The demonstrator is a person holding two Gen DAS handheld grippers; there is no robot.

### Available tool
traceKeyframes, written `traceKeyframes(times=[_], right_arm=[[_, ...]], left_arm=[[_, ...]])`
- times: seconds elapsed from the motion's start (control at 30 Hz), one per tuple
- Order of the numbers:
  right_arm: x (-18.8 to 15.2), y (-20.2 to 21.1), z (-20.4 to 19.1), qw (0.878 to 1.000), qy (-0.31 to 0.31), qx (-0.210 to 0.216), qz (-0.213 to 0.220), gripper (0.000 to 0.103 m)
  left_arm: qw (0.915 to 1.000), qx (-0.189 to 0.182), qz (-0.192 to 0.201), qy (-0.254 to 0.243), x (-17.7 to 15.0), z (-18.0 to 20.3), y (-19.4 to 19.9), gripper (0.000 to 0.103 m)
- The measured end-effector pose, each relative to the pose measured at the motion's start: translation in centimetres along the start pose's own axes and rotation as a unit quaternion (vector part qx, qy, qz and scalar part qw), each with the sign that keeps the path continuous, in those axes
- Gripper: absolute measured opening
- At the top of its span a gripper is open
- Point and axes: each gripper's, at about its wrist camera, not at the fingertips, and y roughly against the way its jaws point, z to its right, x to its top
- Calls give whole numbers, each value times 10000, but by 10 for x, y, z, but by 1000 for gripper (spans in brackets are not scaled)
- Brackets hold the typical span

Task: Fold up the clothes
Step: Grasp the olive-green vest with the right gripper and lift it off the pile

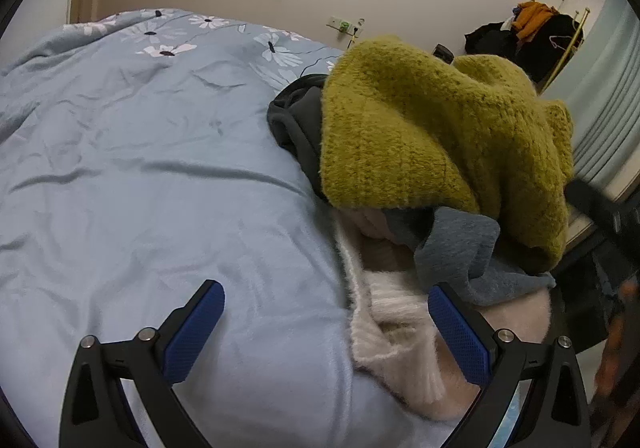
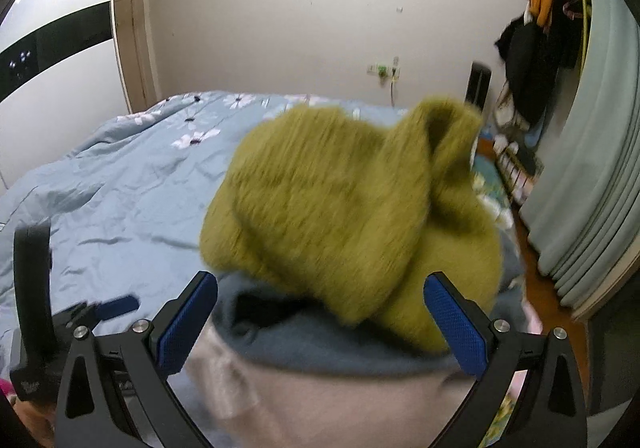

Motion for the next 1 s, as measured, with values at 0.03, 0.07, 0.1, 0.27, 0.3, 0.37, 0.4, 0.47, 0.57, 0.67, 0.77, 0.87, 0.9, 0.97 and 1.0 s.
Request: traceKeyframes(times=[0.03, 0.07, 0.1, 0.27, 0.3, 0.37, 0.4, 0.47, 0.57, 0.67, 0.77, 0.87, 0.9, 0.97, 1.0], right_arm=[[7, -3, 8, 9999, -119, -17, 41, 103], [12, -8, 17, 9995, -308, -11, 26, 102], [17, -12, 26, 9987, -507, 0, -2, 100], [29, -39, 64, 9924, -1204, 137, -225, 70], [29, -43, 67, 9915, -1258, 181, -270, 64], [32, -48, 72, 9888, -1391, 414, -355, 34], [36, -46, 70, 9884, -1384, 524, -339, 27], [43, -40, 66, 9873, -1368, 744, -305, 14], [54, -33, 61, 9848, -1343, 1073, -255, 8], [64, -25, 56, 9811, -1317, 1402, -204, 8], [88, -15, 31, 9752, -1140, 1893, -109, 8], [110, -12, -2, 9693, -885, 2294, -42, 8], [118, -12, -19, 9675, -748, 2415, -26, 7], [128, -9, -49, 9641, -492, 2609, -3, 7], [133, -9, -68, 9613, -345, 2735, -8, 7]], left_arm=[[10000, -17, 3, 2, 0, -2, 1, 103], [10000, -48, 33, 5, 0, -4, 4, 103], [10000, -55, 66, 8, 1, -5, 6, 103], [9997, -109, 185, 65, 4, -14, 15, 103], [9997, -123, 188, 78, 4, -15, 15, 103], [9997, -148, 190, 106, 4, -18, 16, 103], [9996, -149, 187, 119, 5, -19, 16, 103], [9995, -177, 183, 181, 5, -23, 17, 103], [9989, -223, 246, 326, 7, -34, 23, 103], [9974, -236, 377, 559, 9, -50, 34, 103], [9952, -206, 530, 800, 12, -68, 47, 103], [9909, -114, 787, 1083, 15, -92, 68, 103], [9891, -59, 887, 1174, 15, -100, 76, 103], [9848, 50, 1087, 1355, 16, -117, 92, 103], [9824, 113, 1180, 1446, 15, -126, 100, 103]])
